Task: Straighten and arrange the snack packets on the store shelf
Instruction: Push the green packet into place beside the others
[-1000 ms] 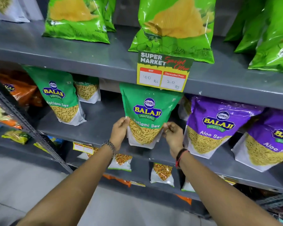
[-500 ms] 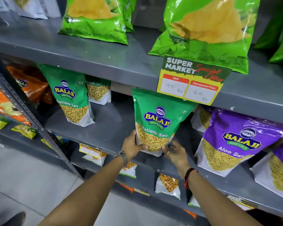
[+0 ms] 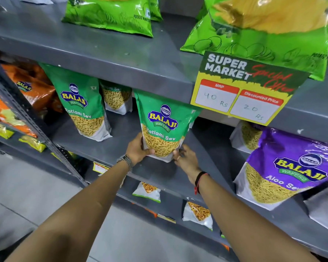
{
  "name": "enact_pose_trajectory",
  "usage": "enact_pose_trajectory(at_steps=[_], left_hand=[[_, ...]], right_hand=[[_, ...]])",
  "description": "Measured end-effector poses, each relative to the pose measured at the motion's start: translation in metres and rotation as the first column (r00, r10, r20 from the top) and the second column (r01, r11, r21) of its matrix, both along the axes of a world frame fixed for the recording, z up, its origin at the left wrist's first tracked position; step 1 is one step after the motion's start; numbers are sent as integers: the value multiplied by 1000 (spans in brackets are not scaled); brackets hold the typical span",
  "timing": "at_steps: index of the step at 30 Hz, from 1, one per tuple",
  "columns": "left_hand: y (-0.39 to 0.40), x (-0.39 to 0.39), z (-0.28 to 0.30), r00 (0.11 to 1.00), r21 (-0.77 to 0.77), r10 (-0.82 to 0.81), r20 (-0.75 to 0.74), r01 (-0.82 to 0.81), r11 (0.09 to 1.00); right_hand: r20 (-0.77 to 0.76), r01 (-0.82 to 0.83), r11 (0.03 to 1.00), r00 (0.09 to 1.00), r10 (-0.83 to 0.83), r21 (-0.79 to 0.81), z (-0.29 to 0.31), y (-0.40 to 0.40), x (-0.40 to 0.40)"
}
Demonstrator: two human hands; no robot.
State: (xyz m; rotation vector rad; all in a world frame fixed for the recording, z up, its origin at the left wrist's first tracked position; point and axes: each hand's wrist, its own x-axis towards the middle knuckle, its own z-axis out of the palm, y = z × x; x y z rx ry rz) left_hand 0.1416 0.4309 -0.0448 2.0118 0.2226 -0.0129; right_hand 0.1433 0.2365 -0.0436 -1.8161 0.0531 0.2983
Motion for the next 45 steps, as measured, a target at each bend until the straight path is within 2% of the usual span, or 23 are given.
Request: enact_pose_trajectory(at_steps=[3, 6, 8, 10, 12, 15, 19, 23, 26, 28, 34, 41, 45], left_hand=[[8, 6, -16, 999, 55, 11, -53, -8, 998], [19, 13, -67, 992, 143, 104, -74, -92, 985], [-1, -10, -55, 976, 141, 210, -62, -199, 970], [-42, -48, -17, 961, 75, 277, -23, -275, 959], [-77, -71, -8, 978, 17, 207, -4, -207, 978], [-125, -76, -17, 1000, -32, 7, 17, -7, 999], [-192, -65, -12, 972, -54, -235, -17, 233, 971], [-246, -53, 6, 887, -80, -448, -115, 441, 894], [-269, -52, 6, 860, -6, -496, -120, 499, 867], [-274, -54, 3, 879, 19, -464, -109, 468, 883], [-272, -53, 0, 922, -4, -384, -51, 385, 923], [-264, -49, 1, 951, -41, -303, -65, 301, 953], [-264, -51, -5, 961, 21, -252, -110, 256, 967]], right_hand=[[-44, -4, 1000, 999, 6, 30, -1, -6, -3], [-35, 104, 995, 994, -103, 4, -6, -27, -22], [-12, 177, 982, 984, -177, 62, -11, -51, -45], [21, 260, 965, 965, -260, 4, -16, -85, -73], [47, 335, 939, 942, -332, -74, -16, -121, -105], [69, 471, 877, 882, -466, -95, -11, -172, -140], [50, 689, 725, 724, -688, 0, -10, -232, -148], [-34, 663, 746, 749, -662, 66, 3, -259, -129], [-51, 542, 832, 840, -540, 118, 10, -257, -117], [-38, 479, 864, 877, -479, 153, 10, -253, -117], [-54, 487, 846, 871, -488, 216, 15, -241, -111], [-69, 469, 862, 882, -465, 190, 9, -233, -95], [-109, 517, 831, 856, -505, 205, 6, -246, -105]])
